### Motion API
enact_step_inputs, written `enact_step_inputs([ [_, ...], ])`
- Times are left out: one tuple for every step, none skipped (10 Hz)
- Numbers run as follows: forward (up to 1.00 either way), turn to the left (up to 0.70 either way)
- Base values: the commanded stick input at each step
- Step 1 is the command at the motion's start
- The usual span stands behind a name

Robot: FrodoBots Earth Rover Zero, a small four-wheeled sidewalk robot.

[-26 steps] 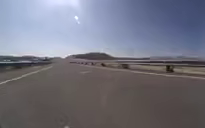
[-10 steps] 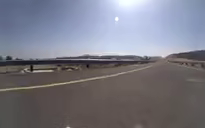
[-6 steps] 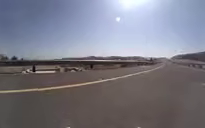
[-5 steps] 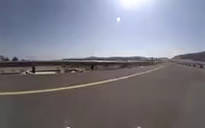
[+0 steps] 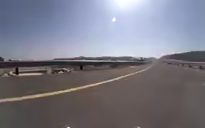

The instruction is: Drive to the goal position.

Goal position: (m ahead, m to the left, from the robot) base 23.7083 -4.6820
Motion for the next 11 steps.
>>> enact_step_inputs([
  [0.7,-0.27],
  [0.7,-0.27],
  [0.7,-0.27],
  [0.7,-0.27],
  [0.7,-0.27],
  [0.7,-0.27],
  [0.7,-0.27],
  [0.7,-0.16],
  [0.7,-0.03],
  [0.7,0.0],
  [0.7,0.0],
])
